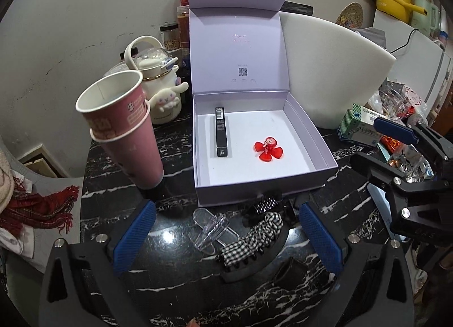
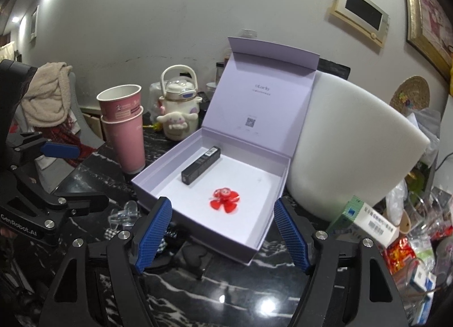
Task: Organize rigid objects
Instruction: 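Grasp the dark brown fabric cylinder with the right tool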
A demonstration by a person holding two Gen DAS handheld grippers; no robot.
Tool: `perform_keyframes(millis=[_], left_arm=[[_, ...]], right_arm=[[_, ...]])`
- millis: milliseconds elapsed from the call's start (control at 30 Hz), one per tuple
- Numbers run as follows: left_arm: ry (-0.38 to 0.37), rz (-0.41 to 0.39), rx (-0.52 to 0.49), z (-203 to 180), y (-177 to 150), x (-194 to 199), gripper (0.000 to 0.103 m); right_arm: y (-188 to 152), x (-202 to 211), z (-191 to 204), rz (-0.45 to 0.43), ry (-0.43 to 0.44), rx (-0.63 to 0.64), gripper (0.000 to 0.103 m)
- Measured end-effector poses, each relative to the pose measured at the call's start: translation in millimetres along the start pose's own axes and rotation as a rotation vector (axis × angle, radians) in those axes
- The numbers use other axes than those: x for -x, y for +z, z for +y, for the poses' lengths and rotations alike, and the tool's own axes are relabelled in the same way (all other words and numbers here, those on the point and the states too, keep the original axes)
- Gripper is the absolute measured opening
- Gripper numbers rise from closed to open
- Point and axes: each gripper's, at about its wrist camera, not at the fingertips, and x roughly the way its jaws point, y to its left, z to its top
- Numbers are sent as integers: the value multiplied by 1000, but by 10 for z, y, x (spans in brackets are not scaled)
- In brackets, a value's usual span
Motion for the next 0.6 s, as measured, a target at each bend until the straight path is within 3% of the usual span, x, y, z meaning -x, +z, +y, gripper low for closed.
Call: perform_keyframes(millis=[267, 600], left_arm=[[41, -21, 5, 64, -227, 109, 103], [30, 27, 58, 212, -464, 41, 103]], right_arm=[[-132, -14, 165, 10, 20, -1, 76], [-343, -117, 339, 68, 76, -23, 76]])
